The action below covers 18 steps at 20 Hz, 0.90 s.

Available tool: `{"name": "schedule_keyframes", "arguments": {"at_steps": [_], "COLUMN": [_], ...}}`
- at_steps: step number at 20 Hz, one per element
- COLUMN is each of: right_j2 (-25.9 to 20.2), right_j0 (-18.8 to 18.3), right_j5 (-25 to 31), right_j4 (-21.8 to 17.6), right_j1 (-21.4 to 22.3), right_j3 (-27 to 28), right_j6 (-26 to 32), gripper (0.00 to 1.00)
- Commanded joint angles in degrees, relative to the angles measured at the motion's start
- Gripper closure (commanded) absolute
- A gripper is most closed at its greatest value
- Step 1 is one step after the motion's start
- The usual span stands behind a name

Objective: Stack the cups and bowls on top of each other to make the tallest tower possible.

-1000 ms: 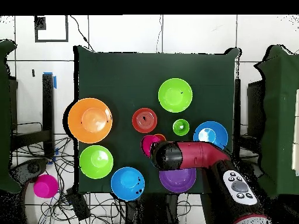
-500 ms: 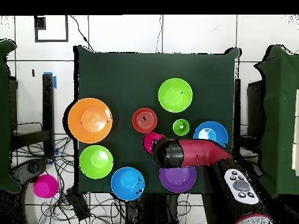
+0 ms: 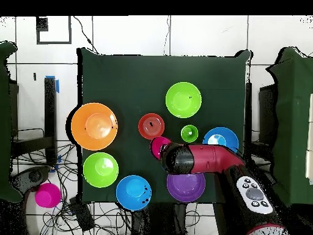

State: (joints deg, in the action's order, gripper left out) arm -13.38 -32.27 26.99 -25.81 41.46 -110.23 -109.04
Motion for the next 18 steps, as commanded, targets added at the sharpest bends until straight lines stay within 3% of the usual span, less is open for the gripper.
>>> {"name": "schedule_keyframes", "arguments": {"at_steps": [1,18], "right_j2": [-5.19,-5.64], "right_j0": [-1.04,-3.3], "right_j5": [2.27,0.96], "right_j4": [-1.18,-2.51], "right_j1": [-2.74,-2.59], "right_j3": [2.17,-1.33], "right_j6": [4.09,3.63], "gripper": [1.0,1.0]}}
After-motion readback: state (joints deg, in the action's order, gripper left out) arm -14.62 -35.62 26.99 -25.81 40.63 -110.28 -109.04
